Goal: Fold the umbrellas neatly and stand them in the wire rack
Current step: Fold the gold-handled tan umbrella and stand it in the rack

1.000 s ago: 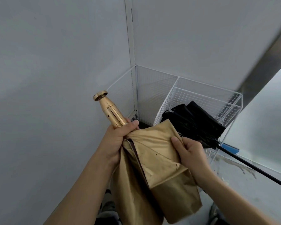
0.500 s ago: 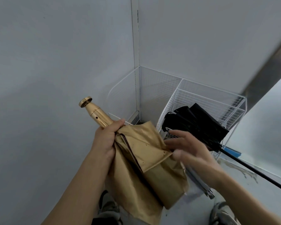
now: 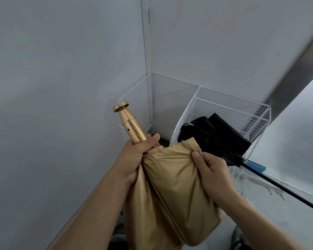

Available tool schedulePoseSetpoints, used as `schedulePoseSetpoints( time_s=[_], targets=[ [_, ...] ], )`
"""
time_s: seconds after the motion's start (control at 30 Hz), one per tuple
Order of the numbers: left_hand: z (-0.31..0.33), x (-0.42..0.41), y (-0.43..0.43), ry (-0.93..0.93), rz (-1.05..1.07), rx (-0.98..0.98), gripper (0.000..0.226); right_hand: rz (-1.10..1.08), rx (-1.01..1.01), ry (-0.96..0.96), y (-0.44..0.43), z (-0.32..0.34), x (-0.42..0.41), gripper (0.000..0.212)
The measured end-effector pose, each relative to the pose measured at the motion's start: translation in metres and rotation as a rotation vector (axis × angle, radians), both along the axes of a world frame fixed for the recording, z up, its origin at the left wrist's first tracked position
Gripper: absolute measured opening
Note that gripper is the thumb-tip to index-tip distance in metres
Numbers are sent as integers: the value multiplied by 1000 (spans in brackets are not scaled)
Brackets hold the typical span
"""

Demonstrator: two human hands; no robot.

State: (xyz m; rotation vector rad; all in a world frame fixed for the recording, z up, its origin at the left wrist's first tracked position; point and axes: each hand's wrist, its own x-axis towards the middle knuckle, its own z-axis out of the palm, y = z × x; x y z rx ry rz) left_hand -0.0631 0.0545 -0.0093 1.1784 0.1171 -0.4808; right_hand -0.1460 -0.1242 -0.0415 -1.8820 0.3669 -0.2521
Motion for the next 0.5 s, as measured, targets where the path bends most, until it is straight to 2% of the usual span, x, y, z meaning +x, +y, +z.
schedulePoseSetpoints(
  time_s=[0.1, 0.2, 0.27, 0.33, 0.4, 0.43, 0.5],
  targets=[
    [3, -6, -5, 15, -34, -97, 24, 5, -11, 101, 1, -13, 4, 45],
    [4, -8, -7, 50, 8, -100, 22, 12, -161, 186, -1, -20, 4, 13],
    [3, -6, -4, 62, 63, -42, 20, -66, -253, 91, -2, -14, 1, 5],
    [0, -3, -1, 68, 155, 36, 19, -125, -257, -135, 1, 1, -4, 6],
    [-4, 1, 1, 66, 263, 116, 19, -35, -315, -288, 8, 9, -12, 4],
    [-6, 2, 2, 67, 300, 136, 19, 67, -344, -291, 13, 11, -17, 14],
    [-7, 4, 2, 85, 334, 140, 19, 288, -408, -81, 24, 9, -24, 46]
  ],
)
